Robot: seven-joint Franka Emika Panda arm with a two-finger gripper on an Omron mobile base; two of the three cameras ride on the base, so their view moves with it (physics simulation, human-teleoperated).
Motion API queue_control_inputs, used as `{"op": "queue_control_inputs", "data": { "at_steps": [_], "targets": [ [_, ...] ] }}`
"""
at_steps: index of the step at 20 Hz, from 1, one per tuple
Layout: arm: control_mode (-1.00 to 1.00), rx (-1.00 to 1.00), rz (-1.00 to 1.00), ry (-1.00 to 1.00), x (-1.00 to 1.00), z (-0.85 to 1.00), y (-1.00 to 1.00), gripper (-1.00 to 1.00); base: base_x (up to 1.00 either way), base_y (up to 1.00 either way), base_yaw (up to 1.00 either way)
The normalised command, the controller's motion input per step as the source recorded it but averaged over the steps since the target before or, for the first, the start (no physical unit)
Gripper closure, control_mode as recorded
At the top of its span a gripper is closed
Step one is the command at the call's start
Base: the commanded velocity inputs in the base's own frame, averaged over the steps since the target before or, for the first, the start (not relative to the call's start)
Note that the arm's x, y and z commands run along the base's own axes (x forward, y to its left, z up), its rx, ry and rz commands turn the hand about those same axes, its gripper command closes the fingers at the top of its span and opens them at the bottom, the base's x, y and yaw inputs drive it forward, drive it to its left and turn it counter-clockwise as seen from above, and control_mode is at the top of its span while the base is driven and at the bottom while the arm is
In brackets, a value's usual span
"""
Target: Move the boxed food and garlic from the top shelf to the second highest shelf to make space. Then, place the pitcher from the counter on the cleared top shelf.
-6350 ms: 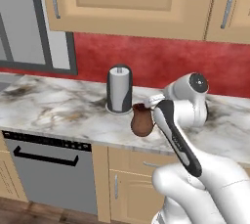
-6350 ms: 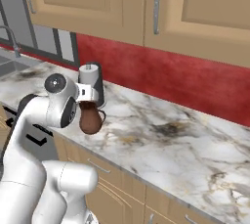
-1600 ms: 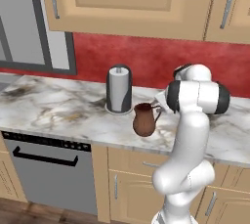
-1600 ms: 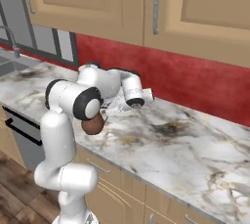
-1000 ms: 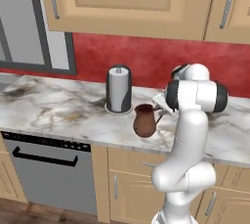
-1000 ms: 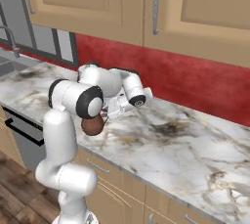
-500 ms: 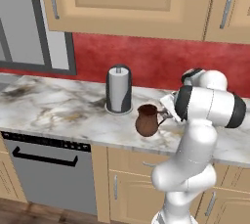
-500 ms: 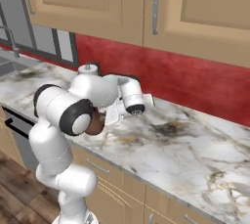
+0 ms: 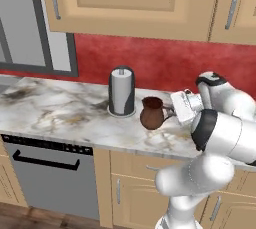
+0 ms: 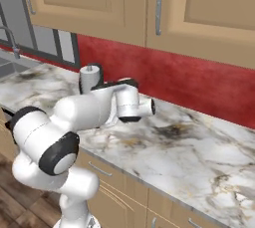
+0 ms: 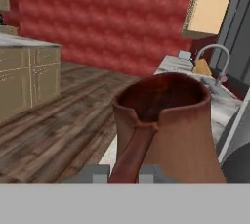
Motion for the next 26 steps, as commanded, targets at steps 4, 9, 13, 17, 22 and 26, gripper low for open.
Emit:
{"op": "queue_control_inputs", "data": {
  "at_steps": [4,9,13,17,22,26],
  "targets": [
    [-1.0,-0.02,-0.42,-0.18,-0.29,0.04,0.48,1.0,0.0,0.0,0.0],
    [-1.0,0.0,-0.46,-0.06,-0.05,0.57,0.3,1.0,0.0,0.0,0.0],
    [-1.0,0.0,-0.36,0.06,-0.03,0.82,0.29,1.0,0.0,0.0,0.0],
    [-1.0,0.0,-0.26,0.19,-0.22,0.51,0.46,1.0,0.0,0.0,0.0],
    [-1.0,0.0,-0.22,0.27,-0.16,0.17,0.41,1.0,0.0,0.0,0.0],
    [-1.0,0.13,-0.26,0.27,-0.05,0.33,0.06,1.0,0.0,0.0,0.0]
  ]
}}
